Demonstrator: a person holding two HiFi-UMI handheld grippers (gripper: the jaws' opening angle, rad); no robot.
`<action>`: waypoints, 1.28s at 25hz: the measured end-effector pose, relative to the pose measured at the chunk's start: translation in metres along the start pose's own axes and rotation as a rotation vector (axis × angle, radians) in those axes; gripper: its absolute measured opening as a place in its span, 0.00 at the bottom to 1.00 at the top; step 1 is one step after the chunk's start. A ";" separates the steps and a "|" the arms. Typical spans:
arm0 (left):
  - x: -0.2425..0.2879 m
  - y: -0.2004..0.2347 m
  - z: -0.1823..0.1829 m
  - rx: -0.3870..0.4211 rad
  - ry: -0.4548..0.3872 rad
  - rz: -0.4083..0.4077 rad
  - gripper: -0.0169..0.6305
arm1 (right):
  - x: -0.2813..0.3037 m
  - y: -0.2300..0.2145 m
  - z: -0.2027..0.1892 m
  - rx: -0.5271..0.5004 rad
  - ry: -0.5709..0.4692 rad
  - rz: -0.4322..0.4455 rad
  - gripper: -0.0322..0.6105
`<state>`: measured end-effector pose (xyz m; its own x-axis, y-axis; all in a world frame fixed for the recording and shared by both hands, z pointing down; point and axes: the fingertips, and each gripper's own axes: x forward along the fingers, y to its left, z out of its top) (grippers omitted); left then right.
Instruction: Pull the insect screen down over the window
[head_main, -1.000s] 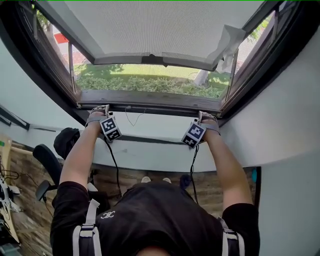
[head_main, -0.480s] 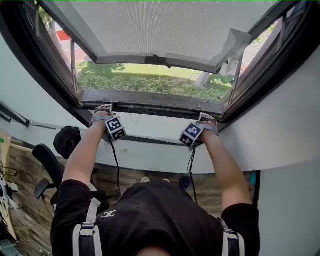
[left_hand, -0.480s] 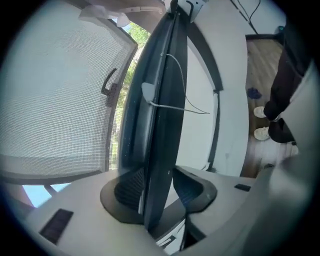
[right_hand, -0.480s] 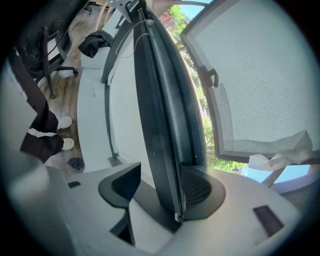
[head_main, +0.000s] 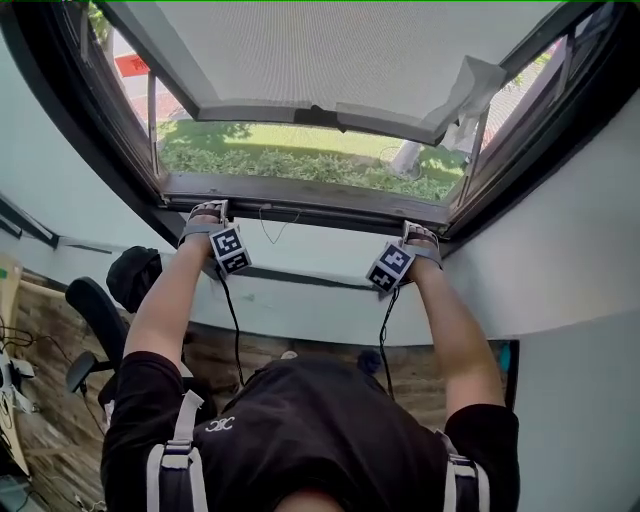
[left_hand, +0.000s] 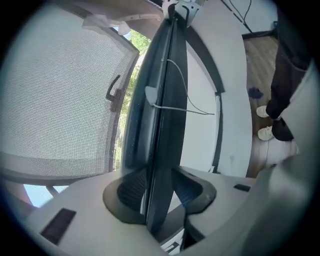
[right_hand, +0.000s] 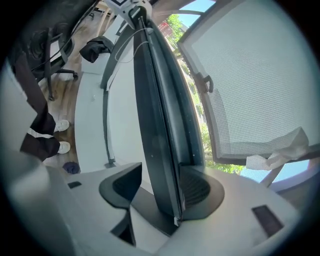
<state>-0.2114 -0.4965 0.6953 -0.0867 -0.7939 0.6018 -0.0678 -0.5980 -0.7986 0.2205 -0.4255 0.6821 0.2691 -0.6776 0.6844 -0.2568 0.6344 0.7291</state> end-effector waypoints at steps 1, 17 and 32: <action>-0.002 0.000 -0.001 -0.005 0.006 0.001 0.28 | -0.001 0.000 -0.001 0.000 0.000 -0.003 0.43; -0.035 0.023 -0.004 -0.586 -0.125 -0.007 0.09 | -0.039 -0.032 0.005 0.512 -0.259 -0.061 0.23; -0.198 0.072 0.110 -1.291 -0.758 -0.062 0.05 | -0.204 -0.081 0.054 1.200 -0.980 -0.039 0.05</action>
<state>-0.0895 -0.3943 0.5180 0.4440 -0.8804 0.1668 -0.8943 -0.4468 0.0225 0.1366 -0.3585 0.4827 -0.2761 -0.9600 0.0466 -0.9611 0.2758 -0.0126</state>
